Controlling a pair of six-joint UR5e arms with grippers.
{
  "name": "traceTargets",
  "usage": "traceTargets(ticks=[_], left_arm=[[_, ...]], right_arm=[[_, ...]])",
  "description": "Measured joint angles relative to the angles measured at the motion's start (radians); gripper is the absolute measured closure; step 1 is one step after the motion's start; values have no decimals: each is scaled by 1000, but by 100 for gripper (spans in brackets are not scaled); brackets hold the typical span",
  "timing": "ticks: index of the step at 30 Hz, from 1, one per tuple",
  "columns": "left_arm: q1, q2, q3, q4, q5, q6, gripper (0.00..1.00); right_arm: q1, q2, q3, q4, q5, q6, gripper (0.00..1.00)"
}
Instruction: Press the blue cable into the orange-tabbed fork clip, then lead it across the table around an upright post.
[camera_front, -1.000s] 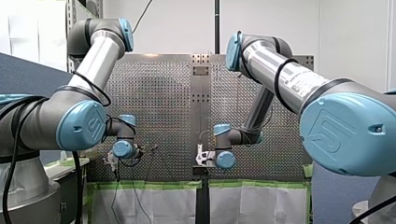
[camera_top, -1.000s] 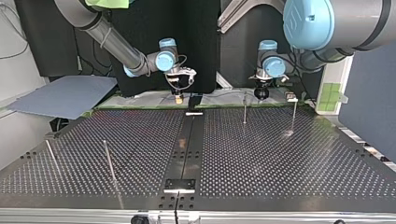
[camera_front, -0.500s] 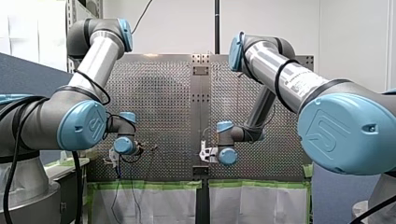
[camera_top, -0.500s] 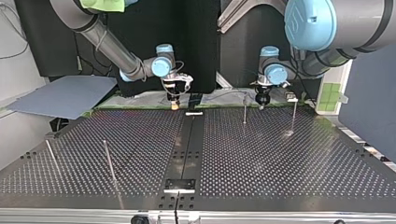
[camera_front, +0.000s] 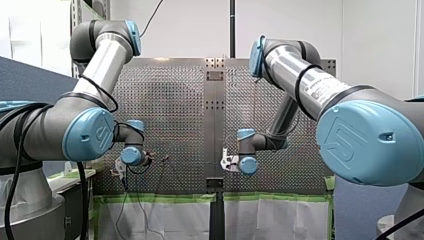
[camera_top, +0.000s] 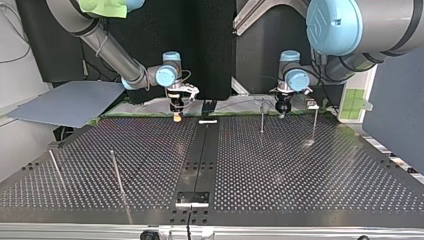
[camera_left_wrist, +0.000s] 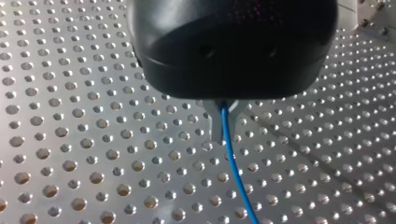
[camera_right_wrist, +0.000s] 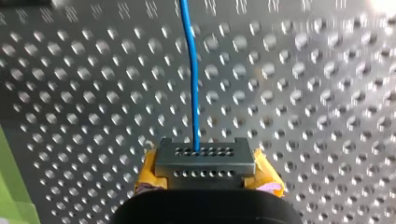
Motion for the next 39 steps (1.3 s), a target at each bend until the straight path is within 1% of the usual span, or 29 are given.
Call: traceTargets(ticks=[4,9,13,14,15,16,17,18,19,20,21,22,23,24,25,26,27,28,31,39], left_arm=[[4,0,5,1,0,-2,100],[11,0,12,1,-16,-4,100],[15,0,12,2,-12,-4,100],[15,0,12,2,-7,-5,89],[16,0,10,3,-2,-5,89],[16,0,8,3,4,-4,78],[16,0,6,3,8,-3,64],[17,0,3,3,10,-2,64],[17,0,-2,4,12,2,47],[17,0,-6,4,12,6,37],[17,0,-10,4,12,12,37],[17,0,-15,4,11,20,23],[17,0,-18,4,8,26,16],[17,0,-21,3,4,29,16],[17,0,-23,0,-1,28,7],[17,0,-24,-3,-6,26,3],[16,0,-25,-7,-9,23,3],[15,0,-26,-12,-13,23,0],[12,0,-27,-28,-13,36,0],[8,1,-27,-81,34,80,0]], right_arm=[[-8,0,-11,0,4,3,100],[-10,0,-18,-1,5,4,100],[-11,0,-19,0,4,3,100],[-11,0,-19,1,3,3,100],[-11,0,-19,2,3,2,100],[-11,0,-19,3,2,2,100],[-11,0,-19,3,2,2,100],[-11,0,-19,4,1,2,100],[-11,0,-19,5,1,2,100],[-11,0,-20,5,1,2,100],[-10,0,-19,6,1,2,100],[-10,0,-20,6,1,1,100],[-9,0,-20,6,1,1,100],[-9,0,-19,7,1,1,100],[-8,0,-19,7,1,1,100],[-8,0,-19,7,1,1,100],[-7,0,-19,7,1,1,100],[-7,0,-19,8,1,1,100],[-5,0,-19,8,1,1,100],[-4,1,-19,9,0,4,100]])
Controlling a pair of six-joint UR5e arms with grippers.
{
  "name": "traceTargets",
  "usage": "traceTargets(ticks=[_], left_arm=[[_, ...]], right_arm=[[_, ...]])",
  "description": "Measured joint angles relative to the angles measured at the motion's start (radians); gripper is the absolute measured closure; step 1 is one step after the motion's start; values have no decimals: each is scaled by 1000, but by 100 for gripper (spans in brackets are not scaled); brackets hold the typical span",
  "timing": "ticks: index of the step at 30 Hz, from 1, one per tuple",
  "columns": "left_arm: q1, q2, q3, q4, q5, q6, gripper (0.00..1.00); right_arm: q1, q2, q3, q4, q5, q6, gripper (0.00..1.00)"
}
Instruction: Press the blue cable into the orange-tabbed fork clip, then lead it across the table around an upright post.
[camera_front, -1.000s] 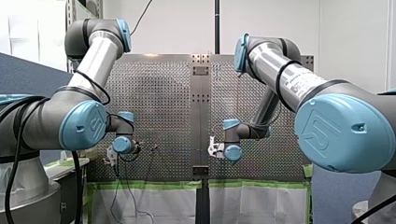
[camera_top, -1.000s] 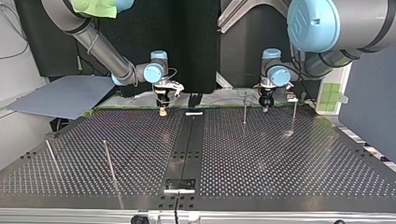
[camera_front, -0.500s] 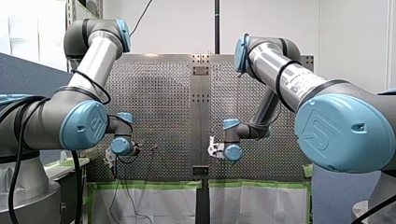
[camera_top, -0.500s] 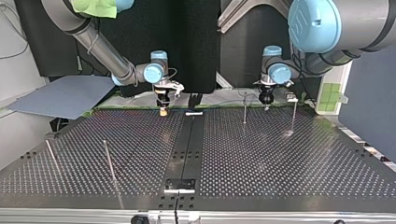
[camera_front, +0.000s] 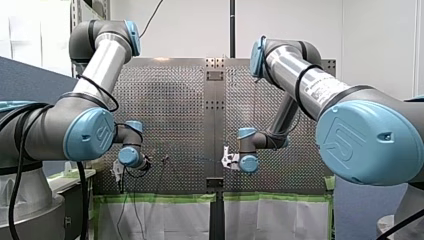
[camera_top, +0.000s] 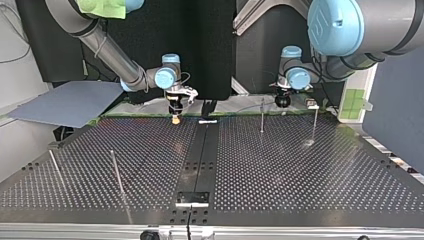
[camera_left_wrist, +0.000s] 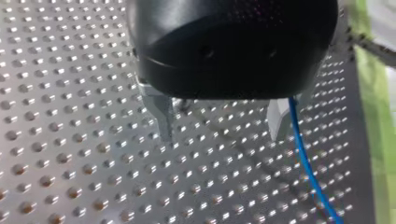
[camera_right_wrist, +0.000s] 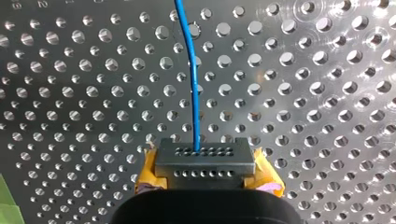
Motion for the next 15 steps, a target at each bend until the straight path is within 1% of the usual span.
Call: traceTargets(ticks=[8,11,15], left_arm=[[-8,2,-3,-75,25,62,0],[-6,9,-15,-96,33,74,0],[-6,15,-29,-102,37,78,0]], right_arm=[[1,0,1,5,-2,0,100],[2,0,1,10,-2,-1,100],[2,1,1,14,-3,-3,100]])
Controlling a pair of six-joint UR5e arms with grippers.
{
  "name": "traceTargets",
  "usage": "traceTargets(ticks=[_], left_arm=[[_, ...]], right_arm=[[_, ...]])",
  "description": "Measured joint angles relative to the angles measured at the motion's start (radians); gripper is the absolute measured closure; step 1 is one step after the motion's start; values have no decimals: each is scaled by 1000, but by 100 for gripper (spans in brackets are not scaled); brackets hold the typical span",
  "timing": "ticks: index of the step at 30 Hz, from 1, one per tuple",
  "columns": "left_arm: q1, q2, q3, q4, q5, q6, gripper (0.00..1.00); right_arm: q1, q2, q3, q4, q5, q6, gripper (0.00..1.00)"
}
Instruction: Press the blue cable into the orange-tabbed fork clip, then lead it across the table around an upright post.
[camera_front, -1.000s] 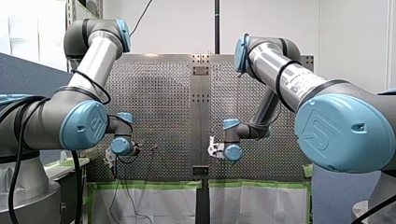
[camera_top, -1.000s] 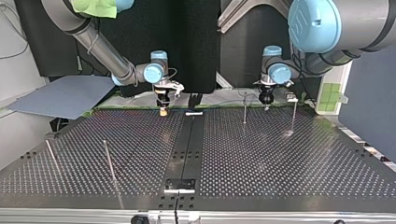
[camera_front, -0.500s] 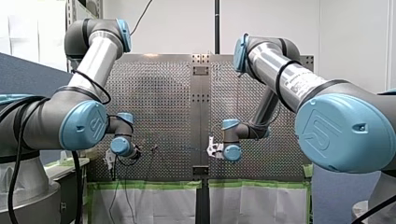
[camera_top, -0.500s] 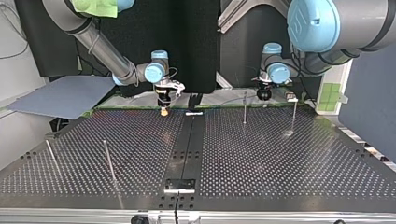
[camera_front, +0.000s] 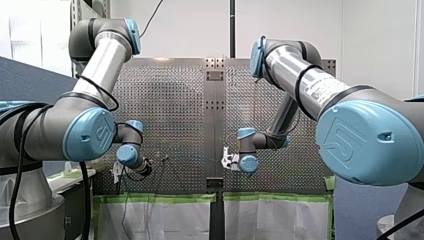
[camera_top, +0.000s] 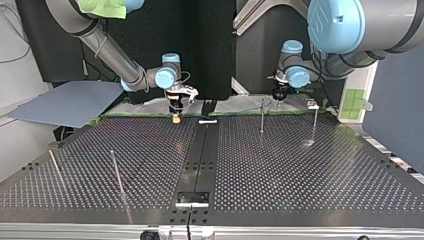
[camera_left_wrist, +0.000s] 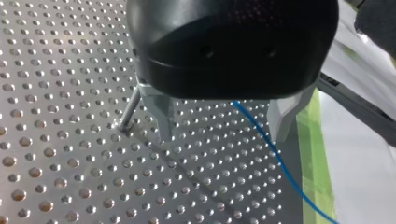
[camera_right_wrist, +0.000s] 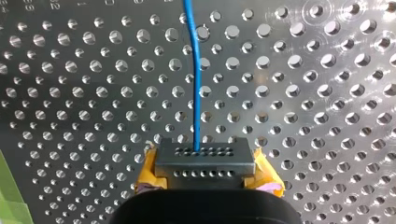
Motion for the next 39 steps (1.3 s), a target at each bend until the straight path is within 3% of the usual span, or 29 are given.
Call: traceTargets(ticks=[11,22,39], left_arm=[[-7,79,-80,55,72,-9,0],[-12,144,-161,70,87,8,0],[-38,153,-168,102,95,-6,0]], right_arm=[[0,1,0,14,0,-1,100],[0,2,0,21,0,-1,100],[0,3,0,21,-1,2,100]])
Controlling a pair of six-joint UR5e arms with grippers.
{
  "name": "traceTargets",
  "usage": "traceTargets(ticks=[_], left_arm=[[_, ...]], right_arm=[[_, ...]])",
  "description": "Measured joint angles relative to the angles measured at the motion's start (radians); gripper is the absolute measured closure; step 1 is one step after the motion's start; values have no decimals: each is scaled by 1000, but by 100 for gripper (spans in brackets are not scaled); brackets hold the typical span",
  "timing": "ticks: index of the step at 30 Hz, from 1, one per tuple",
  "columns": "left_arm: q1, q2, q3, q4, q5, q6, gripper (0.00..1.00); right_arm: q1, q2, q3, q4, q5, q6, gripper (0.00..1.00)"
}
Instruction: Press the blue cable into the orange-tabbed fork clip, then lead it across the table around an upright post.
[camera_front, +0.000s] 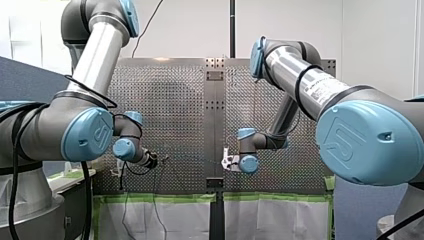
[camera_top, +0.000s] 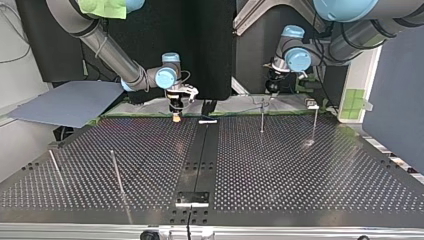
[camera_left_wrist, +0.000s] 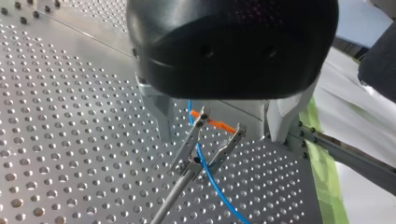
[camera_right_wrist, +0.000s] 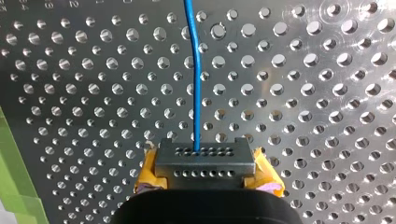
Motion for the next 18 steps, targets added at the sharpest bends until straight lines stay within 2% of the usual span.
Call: traceTargets(ticks=[18], left_arm=[[-6,-1,0,10,-2,-13,0]], right_arm=[[1,3,0,5,-15,-6,100]])
